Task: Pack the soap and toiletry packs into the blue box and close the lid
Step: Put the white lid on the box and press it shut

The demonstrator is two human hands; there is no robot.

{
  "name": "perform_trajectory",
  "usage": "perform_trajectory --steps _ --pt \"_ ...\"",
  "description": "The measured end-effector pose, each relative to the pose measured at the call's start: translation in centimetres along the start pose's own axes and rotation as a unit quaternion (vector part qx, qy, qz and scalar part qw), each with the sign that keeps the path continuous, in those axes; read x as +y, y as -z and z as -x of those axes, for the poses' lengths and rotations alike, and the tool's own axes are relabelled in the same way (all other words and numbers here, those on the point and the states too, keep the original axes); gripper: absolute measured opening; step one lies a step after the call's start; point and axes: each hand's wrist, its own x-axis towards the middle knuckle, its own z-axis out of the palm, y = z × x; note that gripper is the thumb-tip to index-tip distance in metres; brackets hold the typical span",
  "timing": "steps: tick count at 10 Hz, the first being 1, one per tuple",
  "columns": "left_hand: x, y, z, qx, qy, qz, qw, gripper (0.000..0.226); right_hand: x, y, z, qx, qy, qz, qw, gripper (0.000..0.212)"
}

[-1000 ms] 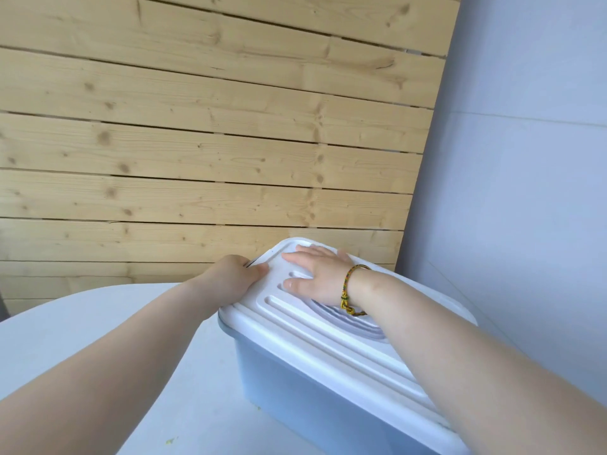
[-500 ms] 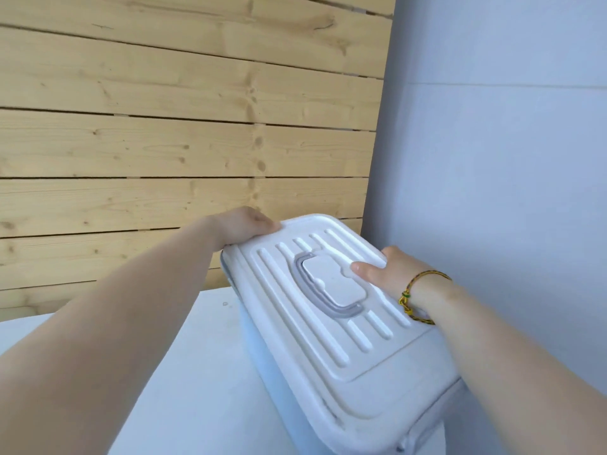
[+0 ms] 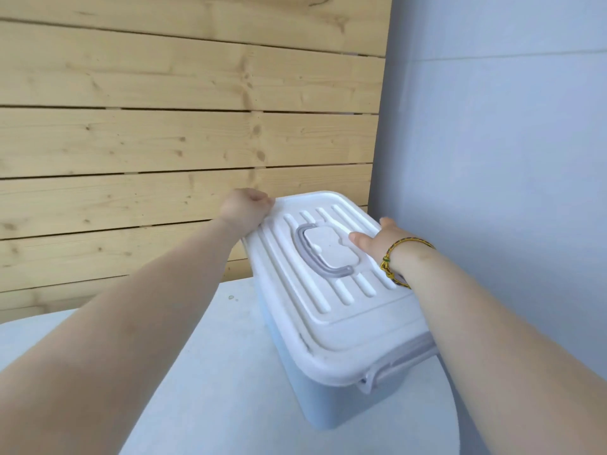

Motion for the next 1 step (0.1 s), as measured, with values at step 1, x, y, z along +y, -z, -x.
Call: perform_trajectory --steps 1 --pt "-1.22 1.52 4.69 0.044 0.016 0.017 0.999 0.036 0.04 0.44 1.26 0.009 0.013 -0.028 0.999 0.072"
